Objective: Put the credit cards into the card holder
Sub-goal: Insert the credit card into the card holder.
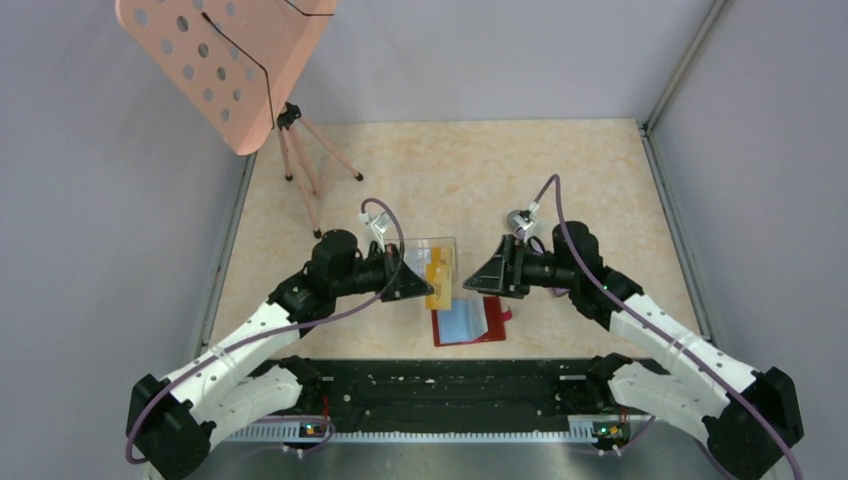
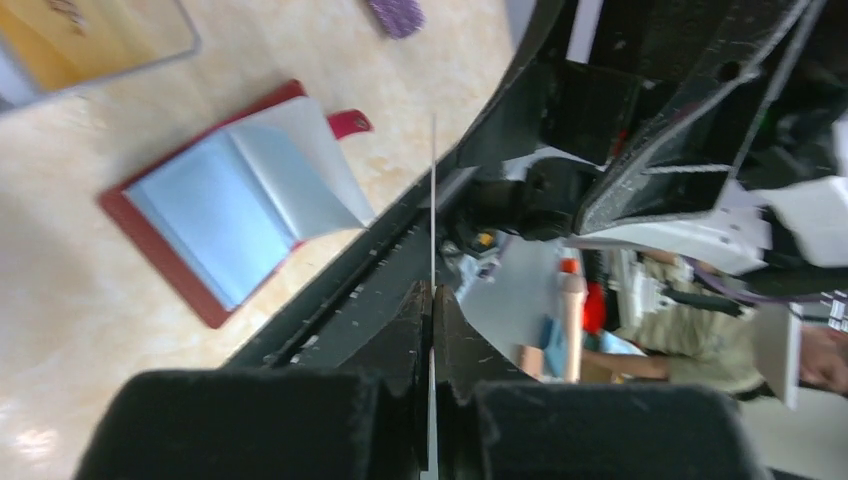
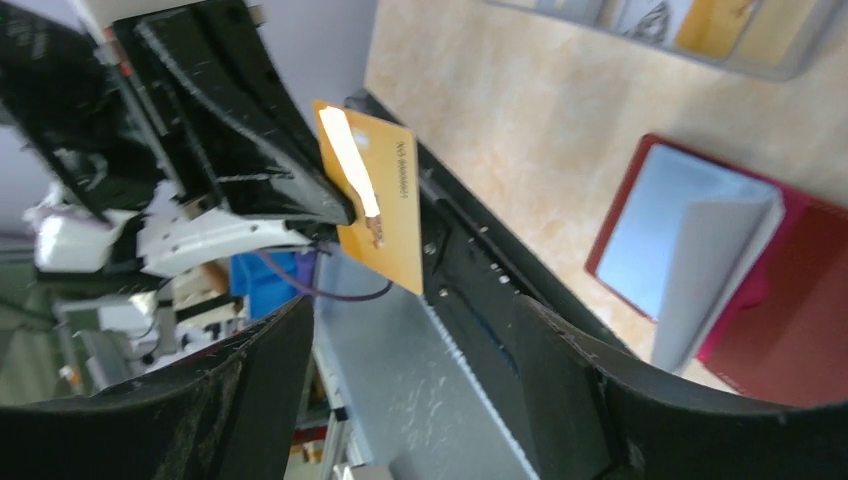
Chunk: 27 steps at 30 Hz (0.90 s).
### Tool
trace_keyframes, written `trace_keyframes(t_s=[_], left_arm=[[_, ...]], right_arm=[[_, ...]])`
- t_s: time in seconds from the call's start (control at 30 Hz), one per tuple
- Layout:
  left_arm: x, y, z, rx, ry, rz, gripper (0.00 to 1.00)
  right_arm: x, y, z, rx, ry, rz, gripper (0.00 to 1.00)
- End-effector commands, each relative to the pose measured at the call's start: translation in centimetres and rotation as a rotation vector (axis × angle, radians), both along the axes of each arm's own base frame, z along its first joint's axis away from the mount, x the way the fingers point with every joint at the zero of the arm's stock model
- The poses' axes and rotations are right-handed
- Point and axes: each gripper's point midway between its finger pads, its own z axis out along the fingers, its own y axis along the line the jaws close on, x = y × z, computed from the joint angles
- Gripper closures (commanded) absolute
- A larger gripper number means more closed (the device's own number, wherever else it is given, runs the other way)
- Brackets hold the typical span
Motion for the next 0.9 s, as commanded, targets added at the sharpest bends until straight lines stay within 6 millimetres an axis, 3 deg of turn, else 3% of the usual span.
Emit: trace_keyframes(t_s=[0.0,0.07,0.2,0.5,0.57,0.7,0.77,0.8,0.87], left_arm=[[-2.7,-1.4,6.1,-0.31,-0.063,-0.12,1.0],[-3.5,-1.3,6.4,-0.358,-0.054,-0.143,1.0],[-4.4,-1.3,6.4,-0.392,-0.035,-0.168,1.0],[-5.2,-1.8,5.4,-0.379,0.015,-0.213,1.0],[-5.2,-1.9,5.2,-0.377,0.02,-0.214,1.0],[-5.2,-1.9,5.1,-0.371,0.02,-0.216,1.0],[-5.2,-1.9,4.8,-0.36,0.025,-0.216,1.0],[-5.1,-1.8,4.6,-0.352,0.026,-0.21,0.99],[-5.0,-1.7,3.9,-0.326,0.037,-0.189,0.83]], right_arm=[[-2.4,0.6,4.5,0.235,-0.046,0.073,0.31],[-3.0,0.6,4.7,0.277,-0.041,0.091,0.38],[-4.0,1.0,4.7,0.324,-0.03,0.128,0.42],[-4.7,3.4,5.5,0.371,-0.031,0.195,0.58],[-4.7,3.8,5.4,0.37,-0.025,0.204,0.67],[-5.0,4.1,5.3,0.368,-0.021,0.217,1.0],[-5.0,4.1,5.4,0.368,-0.027,0.216,1.0],[-5.0,4.0,5.4,0.364,-0.032,0.217,1.0],[-4.8,3.9,4.8,0.326,-0.037,0.203,1.0]])
